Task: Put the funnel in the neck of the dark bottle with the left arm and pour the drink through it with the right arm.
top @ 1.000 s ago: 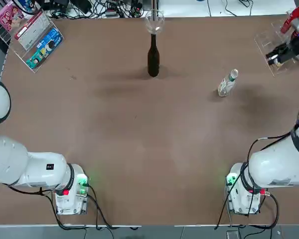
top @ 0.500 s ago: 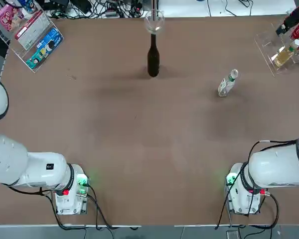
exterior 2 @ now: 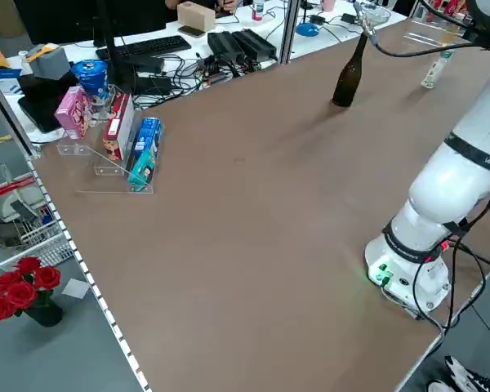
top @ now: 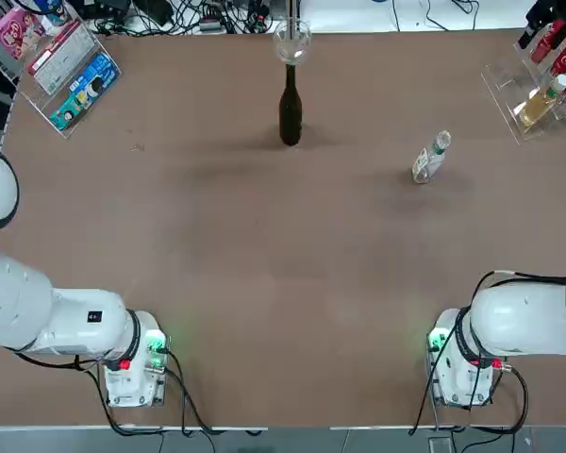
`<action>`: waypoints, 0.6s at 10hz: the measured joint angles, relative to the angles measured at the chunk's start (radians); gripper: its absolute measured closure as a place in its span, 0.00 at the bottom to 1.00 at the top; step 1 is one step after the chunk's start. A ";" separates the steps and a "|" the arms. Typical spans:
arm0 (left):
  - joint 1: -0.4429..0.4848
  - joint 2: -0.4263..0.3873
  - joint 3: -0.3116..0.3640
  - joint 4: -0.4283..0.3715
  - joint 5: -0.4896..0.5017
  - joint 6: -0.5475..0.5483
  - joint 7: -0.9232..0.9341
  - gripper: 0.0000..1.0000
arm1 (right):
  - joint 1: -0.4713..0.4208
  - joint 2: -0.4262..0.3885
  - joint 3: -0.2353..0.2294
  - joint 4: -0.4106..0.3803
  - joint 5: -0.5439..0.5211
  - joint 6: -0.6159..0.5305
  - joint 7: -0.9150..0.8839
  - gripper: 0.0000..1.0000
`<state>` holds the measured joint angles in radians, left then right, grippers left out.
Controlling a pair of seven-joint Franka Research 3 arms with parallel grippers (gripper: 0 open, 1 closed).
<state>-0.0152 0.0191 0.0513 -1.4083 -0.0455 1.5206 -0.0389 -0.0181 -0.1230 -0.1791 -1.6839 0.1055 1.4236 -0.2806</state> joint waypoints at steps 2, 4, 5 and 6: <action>0.000 0.002 -0.036 0.000 0.000 -0.001 -0.005 0.00 | -0.010 -0.017 0.030 0.022 -0.011 -0.018 0.138 0.00; 0.001 0.003 -0.046 0.000 0.000 -0.004 -0.011 0.00 | -0.031 -0.026 0.077 0.025 -0.062 -0.015 0.199 0.00; 0.002 0.003 -0.046 0.000 0.001 -0.005 -0.011 0.00 | -0.040 -0.028 0.121 0.025 -0.101 -0.010 0.237 0.00; 0.003 0.005 -0.046 0.000 0.001 -0.006 -0.011 0.01 | -0.041 -0.030 0.151 0.025 -0.119 -0.003 0.266 0.00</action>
<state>-0.0122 0.0239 0.0055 -1.4086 -0.0450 1.5145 -0.0496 -0.0589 -0.1530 -0.0284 -1.6591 -0.0132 1.4201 -0.0149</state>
